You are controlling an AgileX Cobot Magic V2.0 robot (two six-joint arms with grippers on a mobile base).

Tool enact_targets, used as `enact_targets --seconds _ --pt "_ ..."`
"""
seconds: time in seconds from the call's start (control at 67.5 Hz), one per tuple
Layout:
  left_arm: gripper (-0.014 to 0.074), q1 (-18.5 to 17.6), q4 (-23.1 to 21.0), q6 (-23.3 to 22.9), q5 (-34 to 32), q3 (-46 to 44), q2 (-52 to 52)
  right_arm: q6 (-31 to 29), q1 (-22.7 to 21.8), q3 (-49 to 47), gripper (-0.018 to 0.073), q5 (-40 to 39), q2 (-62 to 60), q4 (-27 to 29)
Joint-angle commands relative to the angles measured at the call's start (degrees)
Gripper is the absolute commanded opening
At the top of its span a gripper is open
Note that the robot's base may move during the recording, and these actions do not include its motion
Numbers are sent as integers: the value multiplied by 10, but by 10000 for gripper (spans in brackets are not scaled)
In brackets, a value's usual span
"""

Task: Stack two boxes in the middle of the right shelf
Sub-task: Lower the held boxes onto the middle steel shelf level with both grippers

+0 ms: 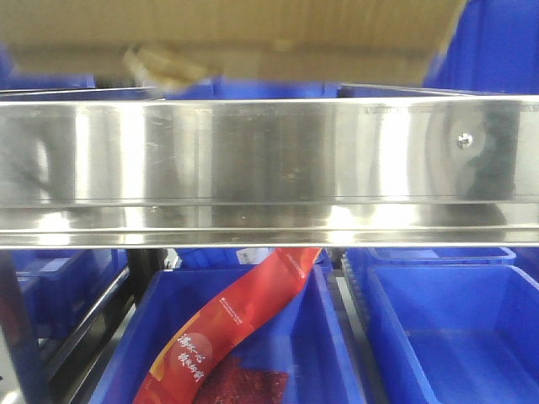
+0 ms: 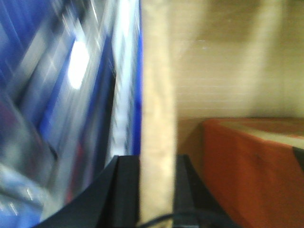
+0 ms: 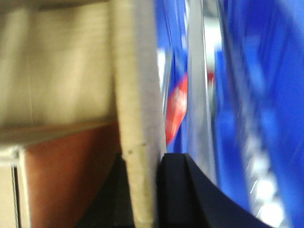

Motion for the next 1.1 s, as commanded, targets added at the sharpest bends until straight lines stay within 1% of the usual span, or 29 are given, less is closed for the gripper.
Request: enact_targets --seconds 0.0,0.015,0.059,0.118,0.207,0.326,0.459,0.518,0.563,0.592,0.622,0.637,0.696,0.711,0.755,0.814,0.844,0.903,0.947,1.081 --pt "-111 43 -43 49 3 -7 4 20 -5 -11 -150 -8 12 -12" --pt "-111 47 -52 59 3 -7 7 20 -5 -12 -150 -8 15 -11" --pt "-111 56 -76 72 3 -7 17 20 -5 -16 -150 -9 23 -9" --pt "-111 61 -92 83 -2 -7 34 20 -5 -21 -150 -9 34 -9" --pt "-111 61 -92 83 -3 -7 58 20 -5 -30 -151 -13 51 -11" --pt "-111 61 -99 83 -6 -7 79 20 -5 -30 -151 -37 69 -14" --pt "-107 61 -99 83 -34 -7 89 20 -5 -31 -151 -52 87 -21" --pt "-76 61 -99 83 -45 -7 89 20 -6 -31 -151 -56 91 -31" --pt "-17 61 -99 83 -51 -7 90 20 -6 -31 -148 -56 93 -33" --pt "25 61 -99 83 -55 -7 90 19 -6 -31 -125 -56 94 -34" --pt "70 61 -99 83 -62 -7 90 19 -6 -31 -83 -56 95 -38" --pt "103 61 -99 83 -64 -7 90 19 -6 -31 -57 -56 96 -41" --pt "174 61 -99 83 -73 -7 90 19 -6 -31 83 -59 98 -47" --pt "200 61 -99 83 -74 -7 90 19 -6 -31 99 -59 99 -47" --pt "244 61 -99 83 -82 -7 90 19 -6 -31 203 -61 100 -50" --pt "294 61 -99 83 -91 -7 90 19 -6 -31 307 -68 102 -55" --pt "311 61 -99 83 -94 -7 90 19 -6 -31 342 -70 102 -56" --pt "341 61 -99 83 -98 -7 90 19 -6 -31 405 -73 102 -66" --pt "353 61 -99 83 -100 -7 90 19 -6 -31 425 -73 102 -70" --pt "361 61 -99 83 -102 -8 90 19 -6 -35 421 -60 100 -75"
